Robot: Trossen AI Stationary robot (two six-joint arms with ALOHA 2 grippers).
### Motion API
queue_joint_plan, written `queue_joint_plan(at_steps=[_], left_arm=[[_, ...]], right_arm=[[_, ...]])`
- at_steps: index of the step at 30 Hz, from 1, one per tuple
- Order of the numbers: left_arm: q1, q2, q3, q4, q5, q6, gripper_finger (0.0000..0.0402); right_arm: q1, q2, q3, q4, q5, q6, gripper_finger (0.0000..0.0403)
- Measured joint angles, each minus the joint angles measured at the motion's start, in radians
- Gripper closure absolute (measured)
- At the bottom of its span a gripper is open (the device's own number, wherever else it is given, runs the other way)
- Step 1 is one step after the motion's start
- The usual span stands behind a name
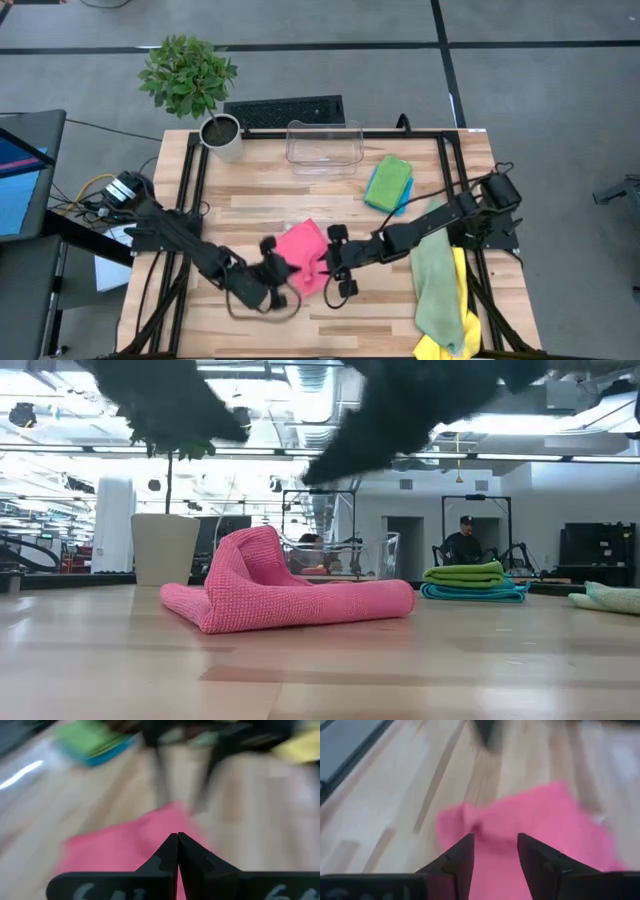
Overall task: Fold microfiber towels
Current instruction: Fold pink microfiber towel
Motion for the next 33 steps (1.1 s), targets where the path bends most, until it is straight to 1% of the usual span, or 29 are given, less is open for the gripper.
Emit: queue_joint_plan(at_steps=[3,6,7,9,12,16,19,21,23,26,29,33], left_arm=[[-0.015,0.07,0.0,0.142,0.057,0.082,0.0401],[0.001,0.145,0.0,0.243,0.132,0.107,0.0402],[0.007,0.168,0.006,0.251,0.163,0.108,0.0402],[0.015,0.209,0.04,0.236,0.189,0.109,0.0401],[0.016,0.241,0.111,0.144,0.189,0.107,0.0401],[0.015,0.288,0.226,-0.096,0.177,0.045,0.0401],[0.015,0.327,0.275,-0.218,0.158,-0.008,0.0401],[0.017,0.354,0.283,-0.244,0.149,-0.02,0.0401],[0.017,0.364,0.282,-0.287,0.114,-0.06,0.0402],[0.012,0.363,0.283,-0.353,0.075,-0.172,0.0401],[-0.015,0.361,0.283,-0.405,0.058,-0.272,0.0401],[-0.045,0.363,0.283,-0.423,0.046,-0.318,0.0401]], right_arm=[[0.012,0.019,-0.09,0.117,0.0,0.033,0.0242],[0.013,0.057,-0.132,0.234,0.001,0.065,0.0251],[0.012,0.074,-0.132,0.255,0.001,0.071,0.0254],[0.011,0.102,-0.133,0.256,0.002,0.073,0.0259],[0.012,0.139,-0.129,0.256,0.001,0.081,0.0266],[0.012,0.17,-0.127,0.26,-0.001,0.098,0.0271],[0.012,0.173,-0.128,0.256,0.0,0.101,0.0274],[0.012,0.172,-0.127,0.254,0.0,0.101,0.0274],[0.012,0.172,-0.127,0.252,0.0,0.101,0.0275],[0.012,0.172,-0.127,0.248,0.0,0.101,0.0275],[0.013,0.172,-0.127,0.239,0.0,0.101,0.0275],[0.013,0.166,-0.128,0.236,0.0,0.094,0.0275]])
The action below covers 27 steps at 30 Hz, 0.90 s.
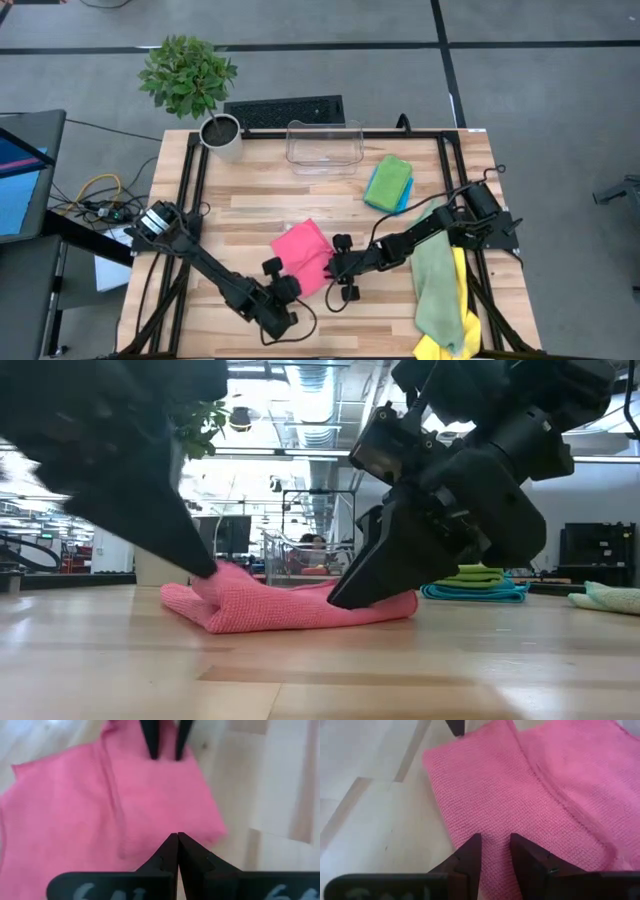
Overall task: Fold microfiber towels
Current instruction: Fold pink microfiber towel
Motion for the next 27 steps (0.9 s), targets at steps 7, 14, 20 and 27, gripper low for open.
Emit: queue_joint_plan(at_steps=[7,14,20,27], left_arm=[[-0.001,-0.001,-0.005,-0.06,-0.06,-0.035,0.0401],[-0.02,-0.074,0.004,-0.064,-0.186,-0.022,0.0401],[-0.027,-0.094,-0.002,0.021,-0.266,-0.018,0.0401],[-0.016,0.002,-0.081,0.301,-0.225,0.053,0.0401]], right_arm=[[-0.008,-0.081,0.0,0.003,0.017,-0.033,0.0278],[-0.04,-0.046,0.0,-0.011,0.1,-0.063,0.0285],[-0.061,-0.006,0.002,0.019,0.102,-0.042,0.0285],[-0.063,0.022,-0.002,0.01,0.102,-0.024,0.0285]])
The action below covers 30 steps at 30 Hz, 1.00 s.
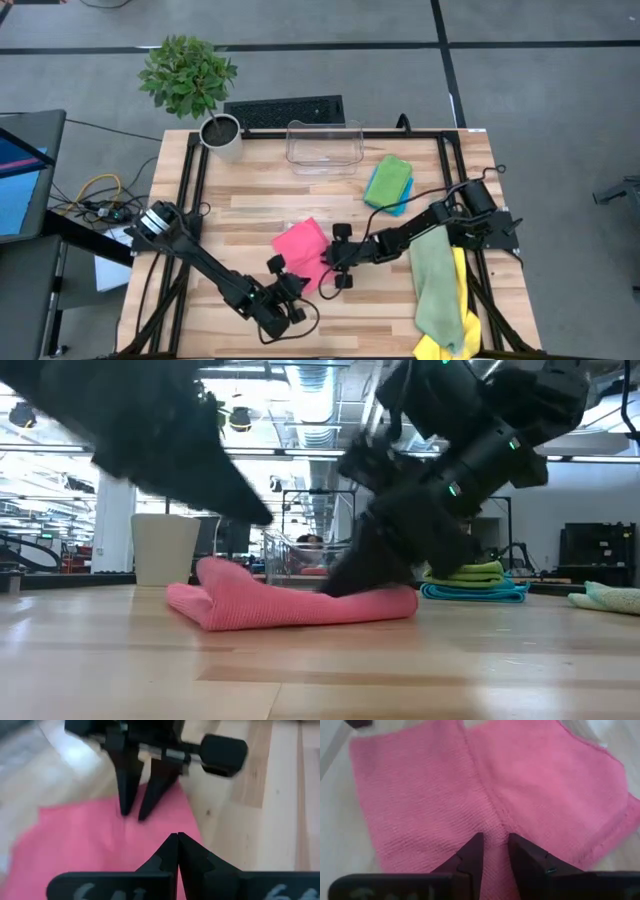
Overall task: Fold microfiber towels
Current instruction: Fold pink microfiber towel
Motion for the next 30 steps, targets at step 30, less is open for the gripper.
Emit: queue_joint_plan(at_steps=[30], left_arm=[[-0.047,0.105,-0.048,-0.152,0.025,-0.24,0.0402]], right_arm=[[0.069,0.032,-0.159,0.597,0.059,-0.053,0.0287]])
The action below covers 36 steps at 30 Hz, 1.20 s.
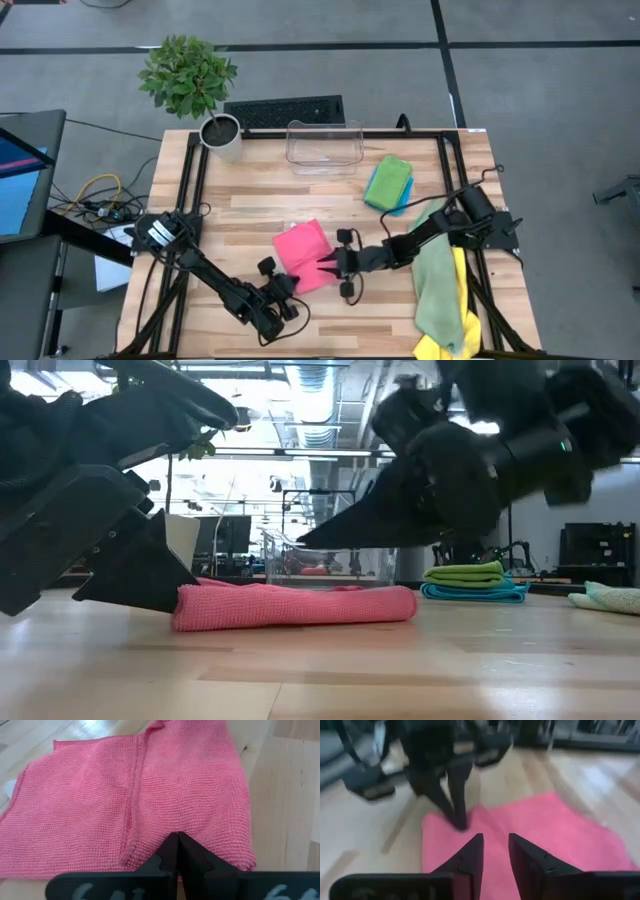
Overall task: Fold microfiber towels
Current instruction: Fold pink microfiber towel
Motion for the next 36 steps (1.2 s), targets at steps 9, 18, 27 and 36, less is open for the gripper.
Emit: queue_joint_plan(at_steps=[9,18,27,36], left_arm=[[-0.016,0.002,-0.002,-0.013,-0.014,0.034,0.0402],[-0.022,0.002,-0.002,-0.019,-0.016,0.05,0.0402],[-0.024,0.004,-0.002,-0.018,-0.022,0.071,0.0402],[-0.024,0.004,-0.002,-0.017,-0.024,0.083,0.0401]], right_arm=[[-0.017,0.193,-0.035,0.212,-0.01,0.1,0.0316],[0.02,0.02,-0.05,0.221,-0.006,-0.024,0.0337],[0.027,0.156,0.112,0.205,-0.161,-0.091,0.034],[-0.006,0.313,0.315,0.133,-0.299,-0.065,0.034]])
